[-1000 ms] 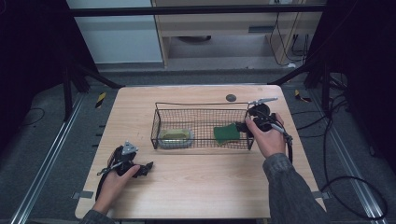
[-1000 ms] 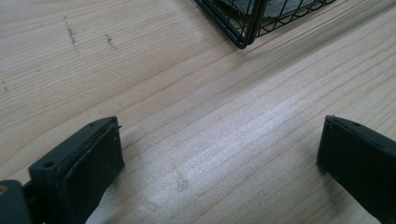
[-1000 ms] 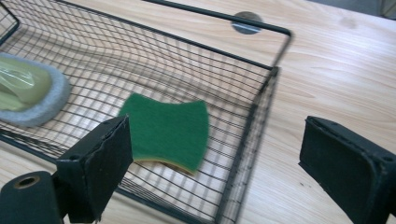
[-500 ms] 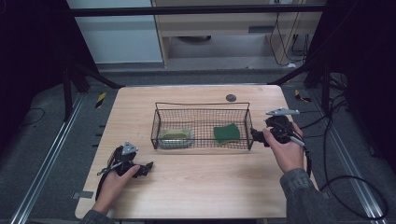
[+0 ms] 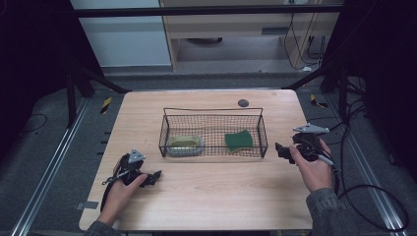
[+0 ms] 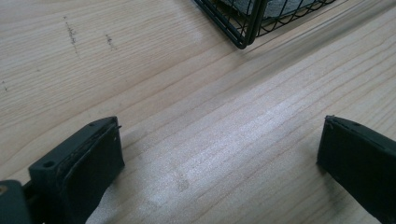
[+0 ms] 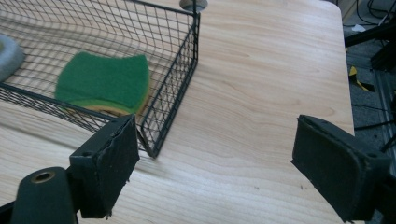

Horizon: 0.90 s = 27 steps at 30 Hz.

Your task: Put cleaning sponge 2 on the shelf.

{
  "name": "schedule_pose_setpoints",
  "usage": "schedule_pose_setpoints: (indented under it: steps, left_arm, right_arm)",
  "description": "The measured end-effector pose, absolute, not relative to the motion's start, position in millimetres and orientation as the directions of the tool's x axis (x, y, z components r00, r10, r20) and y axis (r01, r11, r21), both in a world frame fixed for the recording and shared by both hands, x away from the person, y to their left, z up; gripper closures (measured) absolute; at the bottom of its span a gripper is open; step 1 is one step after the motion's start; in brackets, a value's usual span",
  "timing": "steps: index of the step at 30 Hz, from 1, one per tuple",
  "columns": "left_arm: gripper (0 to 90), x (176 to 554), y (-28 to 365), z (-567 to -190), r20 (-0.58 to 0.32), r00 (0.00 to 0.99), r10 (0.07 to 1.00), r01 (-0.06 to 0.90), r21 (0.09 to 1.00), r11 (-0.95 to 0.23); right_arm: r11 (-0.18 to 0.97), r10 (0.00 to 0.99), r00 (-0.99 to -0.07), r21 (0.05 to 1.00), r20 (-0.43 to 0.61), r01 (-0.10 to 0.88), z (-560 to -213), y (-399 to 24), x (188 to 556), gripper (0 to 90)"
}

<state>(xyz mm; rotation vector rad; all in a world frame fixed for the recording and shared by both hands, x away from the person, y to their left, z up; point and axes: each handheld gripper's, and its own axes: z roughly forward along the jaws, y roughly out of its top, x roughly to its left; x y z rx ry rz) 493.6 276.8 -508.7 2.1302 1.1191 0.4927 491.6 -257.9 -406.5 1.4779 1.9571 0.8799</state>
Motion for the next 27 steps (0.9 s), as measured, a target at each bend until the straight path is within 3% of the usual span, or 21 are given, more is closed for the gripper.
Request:
schedule_pose_setpoints:
  steps: [10,18,27]
  left_arm:
    - [0.0,494,277,-509,0.020,0.560,0.828,0.574,0.711,-0.406]
    - [0.0,494,277,-509,0.020,0.560,0.828,0.574,0.711,-0.406]
    - [0.0,494,277,-509,0.019,0.559,0.829,0.576,0.711,-0.404]
  right_arm:
    - [0.173,0.972,-0.236,0.733,-0.018,0.658,-451,-270,490,13.6]
    - [0.097,0.984,-0.173,0.702,0.038,0.705,-499,-285,490,12.4]
    - [0.116,0.985,-0.172,0.731,0.002,0.673,-512,-286,495,4.8]
